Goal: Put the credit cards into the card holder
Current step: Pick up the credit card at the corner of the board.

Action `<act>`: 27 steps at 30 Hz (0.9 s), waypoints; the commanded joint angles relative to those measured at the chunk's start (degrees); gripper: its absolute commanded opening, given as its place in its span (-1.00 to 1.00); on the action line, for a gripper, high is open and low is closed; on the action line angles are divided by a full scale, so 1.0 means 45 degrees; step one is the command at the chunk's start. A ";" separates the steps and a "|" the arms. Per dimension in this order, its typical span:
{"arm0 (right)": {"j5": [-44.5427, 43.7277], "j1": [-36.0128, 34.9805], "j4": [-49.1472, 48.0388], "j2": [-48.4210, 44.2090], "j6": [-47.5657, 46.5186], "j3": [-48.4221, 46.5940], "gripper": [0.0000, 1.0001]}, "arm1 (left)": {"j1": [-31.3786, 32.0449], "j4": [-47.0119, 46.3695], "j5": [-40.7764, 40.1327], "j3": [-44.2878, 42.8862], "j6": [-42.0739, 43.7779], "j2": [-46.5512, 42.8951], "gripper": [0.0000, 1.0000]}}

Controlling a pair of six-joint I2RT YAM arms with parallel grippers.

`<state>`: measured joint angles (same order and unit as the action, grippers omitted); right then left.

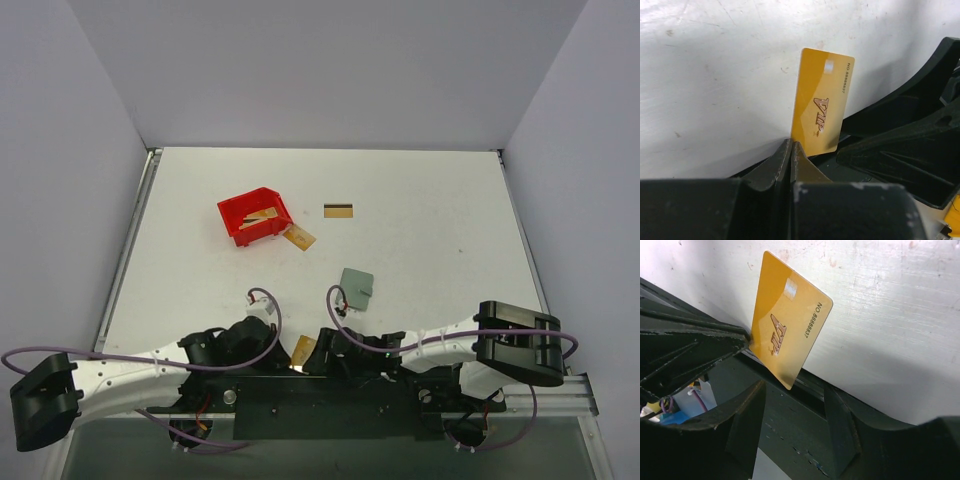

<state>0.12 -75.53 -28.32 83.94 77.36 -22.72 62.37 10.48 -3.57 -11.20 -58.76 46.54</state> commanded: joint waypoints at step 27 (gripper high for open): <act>-0.2136 0.0299 -0.2555 0.0271 -0.0844 0.0850 -0.37 | 0.0965 -0.0590 -0.0749 -0.0479 -0.0184 0.0496 -0.98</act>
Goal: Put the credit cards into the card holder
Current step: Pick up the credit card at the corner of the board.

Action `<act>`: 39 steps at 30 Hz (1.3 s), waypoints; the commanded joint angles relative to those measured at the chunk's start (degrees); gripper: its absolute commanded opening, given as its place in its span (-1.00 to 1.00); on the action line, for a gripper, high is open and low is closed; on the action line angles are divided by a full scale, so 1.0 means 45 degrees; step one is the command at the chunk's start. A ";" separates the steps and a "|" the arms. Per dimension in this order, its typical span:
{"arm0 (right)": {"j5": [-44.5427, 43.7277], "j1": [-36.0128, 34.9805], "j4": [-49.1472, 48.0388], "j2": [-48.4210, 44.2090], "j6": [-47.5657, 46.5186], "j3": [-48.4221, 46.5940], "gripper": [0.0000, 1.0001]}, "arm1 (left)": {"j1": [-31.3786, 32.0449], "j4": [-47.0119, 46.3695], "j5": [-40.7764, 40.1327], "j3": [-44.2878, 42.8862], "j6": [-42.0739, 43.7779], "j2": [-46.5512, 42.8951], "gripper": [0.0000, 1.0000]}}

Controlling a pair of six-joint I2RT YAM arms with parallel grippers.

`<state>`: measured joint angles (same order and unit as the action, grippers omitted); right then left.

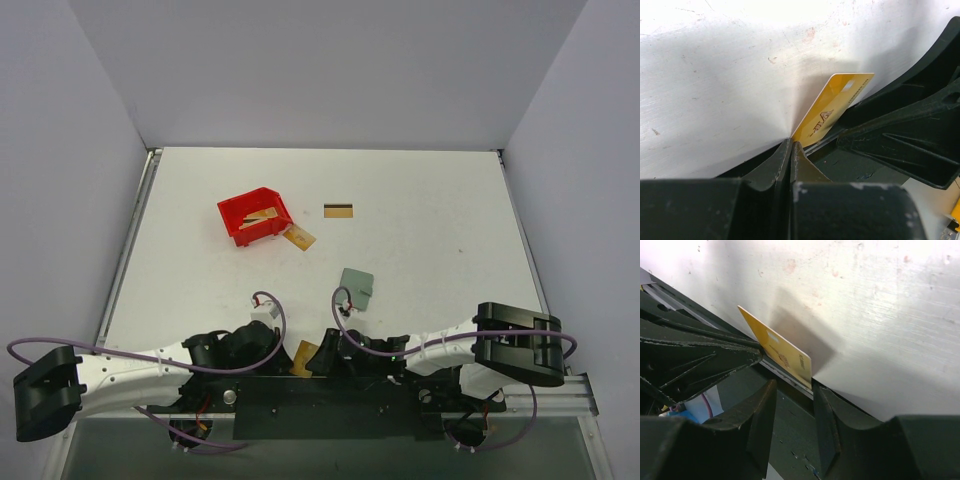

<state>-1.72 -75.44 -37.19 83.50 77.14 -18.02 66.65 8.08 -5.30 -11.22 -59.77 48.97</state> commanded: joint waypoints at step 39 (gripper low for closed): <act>-0.0283 0.0436 -0.5954 0.2048 -0.2866 -0.0019 -0.63 | -0.0007 -0.1130 0.0201 -0.0709 0.0489 0.0270 -1.00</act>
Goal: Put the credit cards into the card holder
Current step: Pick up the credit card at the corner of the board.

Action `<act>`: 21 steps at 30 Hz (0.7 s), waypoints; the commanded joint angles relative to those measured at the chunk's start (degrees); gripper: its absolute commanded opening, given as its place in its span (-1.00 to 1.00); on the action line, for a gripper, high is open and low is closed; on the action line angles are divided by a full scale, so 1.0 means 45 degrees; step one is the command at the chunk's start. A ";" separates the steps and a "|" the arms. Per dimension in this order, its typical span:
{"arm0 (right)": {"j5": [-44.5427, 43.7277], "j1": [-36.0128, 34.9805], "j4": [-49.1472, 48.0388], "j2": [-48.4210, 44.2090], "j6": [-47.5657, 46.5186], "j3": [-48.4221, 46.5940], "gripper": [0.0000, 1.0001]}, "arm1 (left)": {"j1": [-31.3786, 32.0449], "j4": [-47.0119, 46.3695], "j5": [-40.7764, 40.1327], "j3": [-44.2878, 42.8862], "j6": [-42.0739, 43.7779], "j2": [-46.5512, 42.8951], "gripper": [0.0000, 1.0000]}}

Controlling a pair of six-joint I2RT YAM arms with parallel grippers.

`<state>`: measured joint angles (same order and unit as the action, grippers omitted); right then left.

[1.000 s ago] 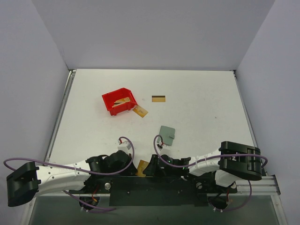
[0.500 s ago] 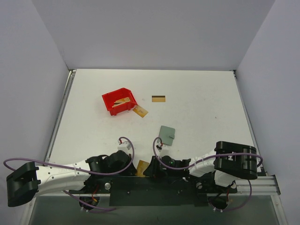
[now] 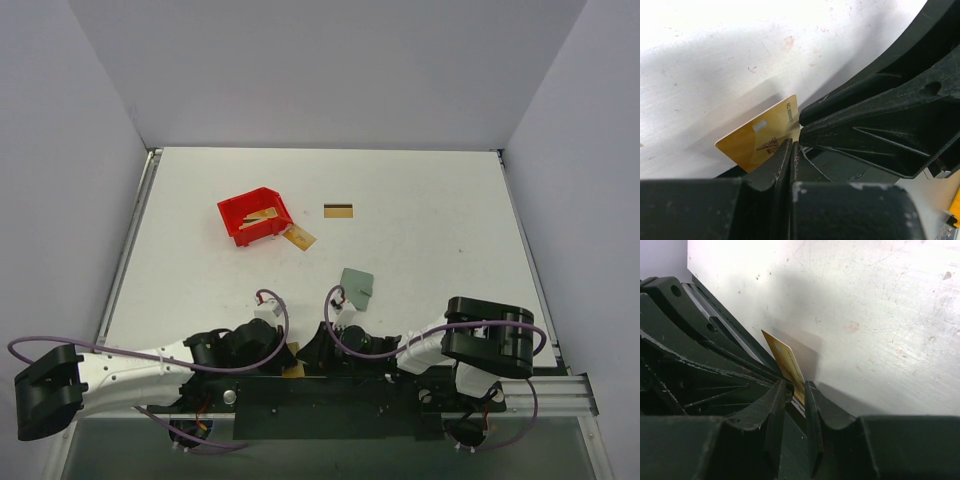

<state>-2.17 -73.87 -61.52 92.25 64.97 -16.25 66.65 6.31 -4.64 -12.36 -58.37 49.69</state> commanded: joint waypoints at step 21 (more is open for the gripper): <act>-0.0122 0.0438 0.0584 -0.0089 -0.0121 -0.0568 -0.55 | -0.0027 0.2342 -0.0567 -0.1354 0.0355 -0.1958 -1.00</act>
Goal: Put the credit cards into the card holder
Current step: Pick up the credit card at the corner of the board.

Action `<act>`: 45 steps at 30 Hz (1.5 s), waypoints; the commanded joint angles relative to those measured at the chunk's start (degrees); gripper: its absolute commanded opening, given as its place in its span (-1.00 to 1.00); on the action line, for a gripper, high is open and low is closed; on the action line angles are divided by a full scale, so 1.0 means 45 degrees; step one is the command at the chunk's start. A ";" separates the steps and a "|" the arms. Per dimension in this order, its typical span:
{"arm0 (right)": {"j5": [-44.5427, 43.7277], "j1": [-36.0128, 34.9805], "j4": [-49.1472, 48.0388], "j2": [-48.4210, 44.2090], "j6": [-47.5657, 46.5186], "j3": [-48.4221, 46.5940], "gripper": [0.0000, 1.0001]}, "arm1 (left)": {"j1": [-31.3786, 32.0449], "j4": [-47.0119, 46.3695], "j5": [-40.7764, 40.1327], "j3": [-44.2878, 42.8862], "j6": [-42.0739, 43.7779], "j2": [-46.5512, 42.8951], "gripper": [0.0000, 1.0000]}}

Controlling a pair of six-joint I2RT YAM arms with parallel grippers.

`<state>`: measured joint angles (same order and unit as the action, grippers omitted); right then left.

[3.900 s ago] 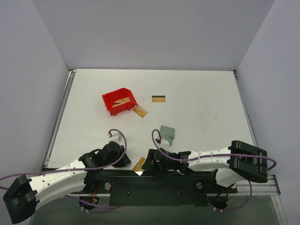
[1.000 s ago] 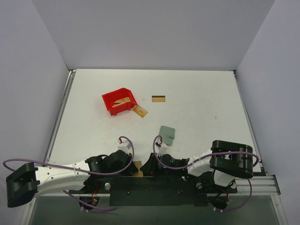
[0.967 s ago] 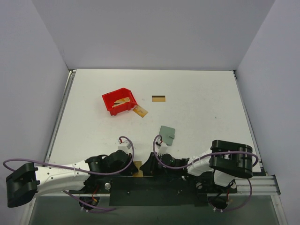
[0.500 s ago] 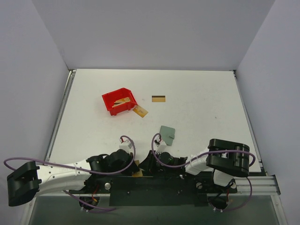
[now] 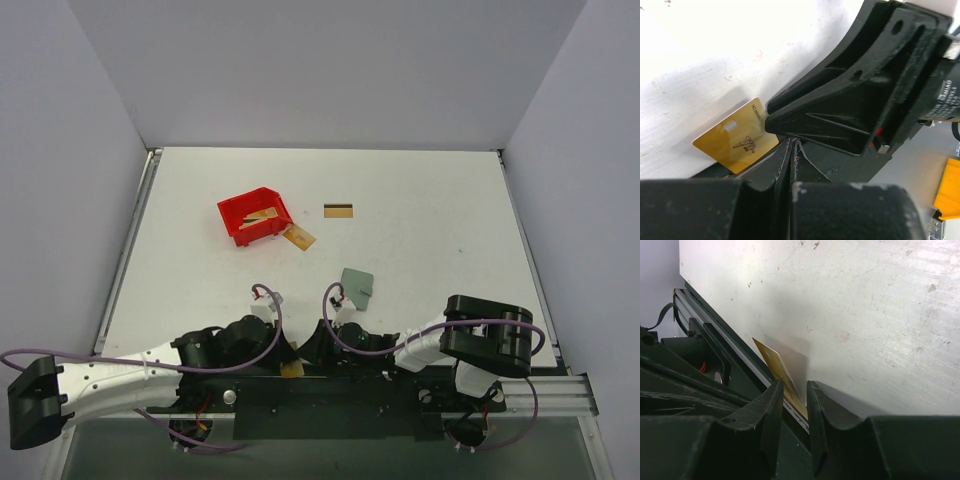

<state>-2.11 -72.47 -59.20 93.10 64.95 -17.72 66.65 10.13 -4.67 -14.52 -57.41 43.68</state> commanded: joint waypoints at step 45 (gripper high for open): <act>0.4023 0.1455 0.0832 0.1049 -0.2597 -0.1727 -0.56 | -0.0066 0.2280 -0.1795 0.0044 -0.1559 0.0703 -1.00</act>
<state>14.52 -66.30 -55.96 97.10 54.65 -24.34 66.67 25.04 -10.02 -14.06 -64.47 46.35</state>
